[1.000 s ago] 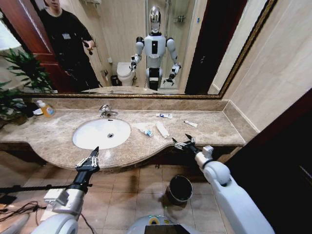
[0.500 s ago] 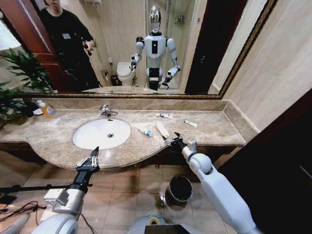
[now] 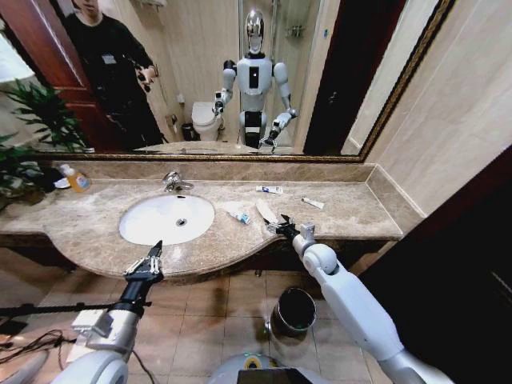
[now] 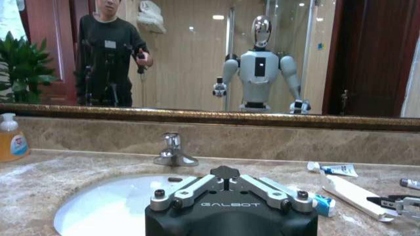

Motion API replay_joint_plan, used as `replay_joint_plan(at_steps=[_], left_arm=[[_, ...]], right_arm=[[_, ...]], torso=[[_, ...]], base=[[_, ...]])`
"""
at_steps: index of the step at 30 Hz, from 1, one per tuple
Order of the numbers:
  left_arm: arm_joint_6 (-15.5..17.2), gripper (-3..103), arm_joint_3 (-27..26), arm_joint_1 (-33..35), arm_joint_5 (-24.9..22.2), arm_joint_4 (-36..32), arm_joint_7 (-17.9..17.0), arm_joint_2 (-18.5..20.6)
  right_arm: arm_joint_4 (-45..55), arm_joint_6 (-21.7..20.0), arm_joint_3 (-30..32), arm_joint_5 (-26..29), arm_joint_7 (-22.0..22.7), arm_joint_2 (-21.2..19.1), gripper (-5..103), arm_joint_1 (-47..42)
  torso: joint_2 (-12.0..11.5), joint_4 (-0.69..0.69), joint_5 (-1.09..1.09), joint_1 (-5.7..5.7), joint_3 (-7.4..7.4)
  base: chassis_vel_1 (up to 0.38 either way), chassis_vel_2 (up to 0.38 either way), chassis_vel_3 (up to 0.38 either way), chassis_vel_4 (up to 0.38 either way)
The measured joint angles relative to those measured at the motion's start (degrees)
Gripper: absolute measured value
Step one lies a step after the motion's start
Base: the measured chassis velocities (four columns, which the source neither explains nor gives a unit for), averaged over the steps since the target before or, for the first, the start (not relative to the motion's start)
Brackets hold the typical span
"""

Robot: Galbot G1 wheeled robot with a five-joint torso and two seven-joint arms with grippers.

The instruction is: Pick up the trash from the sink and place it in the trash bin.

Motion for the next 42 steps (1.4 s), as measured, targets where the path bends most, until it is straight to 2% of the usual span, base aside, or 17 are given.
replay_joint_plan(at_steps=[1,3,4,6,8,12,13,16,19,21,30,37,42], left_arm=[[0.0,0,0.0,0.0,0.0,0.0,0.0,0.0],[0.0,0,0.0,0.0,0.0,0.0,0.0,0.0],[0.0,0,0.0,0.0,0.0,0.0,0.0,0.0],[0.0,0,0.0,0.0,0.0,0.0,0.0,0.0],[0.0,0,0.0,0.0,0.0,0.0,0.0,0.0],[0.0,0,0.0,0.0,0.0,0.0,0.0,0.0],[0.0,0,0.0,0.0,0.0,0.0,0.0,0.0],[0.0,0,0.0,0.0,0.0,0.0,0.0,0.0],[0.0,0,0.0,0.0,0.0,0.0,0.0,0.0],[0.0,0,0.0,0.0,0.0,0.0,0.0,0.0],[0.0,0,0.0,0.0,0.0,0.0,0.0,0.0],[0.0,0,0.0,0.0,0.0,0.0,0.0,0.0],[0.0,0,0.0,0.0,0.0,0.0,0.0,0.0]], right_arm=[[0.0,0.0,0.0,0.0,0.0,0.0,75,0.0],[-0.3,0.0,-0.2,0.0,0.0,0.0,64,0.1],[-0.3,0.0,-0.2,0.0,0.0,0.0,64,0.1],[-0.5,0.1,-0.3,-0.1,0.0,0.1,53,0.1],[-0.7,0.1,-0.3,-0.1,0.0,0.1,53,0.1],[-1.6,0.6,-0.3,-0.4,0.0,0.2,32,0.1],[-1.6,0.6,-0.3,-0.4,0.0,0.2,32,0.1],[-2.0,1.1,-0.3,-0.5,0.2,0.2,15,0.3],[-1.9,1.2,-0.3,-0.6,0.2,0.2,10,0.2],[-1.7,1.3,-0.3,-0.8,0.2,0.2,1,-0.1],[1.2,1.5,0.2,-0.9,0.5,-0.3,0,-1.9],[6.5,1.3,2.8,-0.6,0.9,-2.6,0,-4.9],[12.2,1.0,8.6,-0.1,0.5,-5.0,0,-10.2]], torso=[[0.0,0.00,0.00,0.00,0.00],[0.0,0.00,0.00,0.00,0.00],[0.0,0.00,0.00,0.00,0.00],[0.0,0.00,0.00,-0.01,0.00],[0.0,0.00,0.00,-0.01,0.00],[0.0,0.00,0.00,-0.01,0.00],[0.0,0.00,0.00,-0.01,0.00],[0.0,0.00,0.00,-0.01,0.00],[0.0,0.00,0.00,-0.01,0.00],[0.0,0.00,0.00,-0.01,0.00],[0.0,0.00,0.01,-0.01,0.00],[0.0,0.00,0.00,-0.01,0.00],[0.0,0.01,0.02,-0.01,-0.01]], base=[[0.000,0.000,0.000,0.000],[0.000,0.000,0.000,0.000],[0.000,0.000,0.000,0.000],[0.000,0.000,0.000,0.000],[0.000,0.000,0.000,0.000],[0.000,0.000,0.000,0.000],[0.000,0.000,0.000,0.000],[0.000,0.000,0.000,0.000],[0.000,0.000,0.000,0.000],[0.000,0.000,0.000,0.000],[0.000,0.000,0.000,0.000],[0.000,0.000,0.000,0.000],[0.000,0.000,0.000,0.000]])
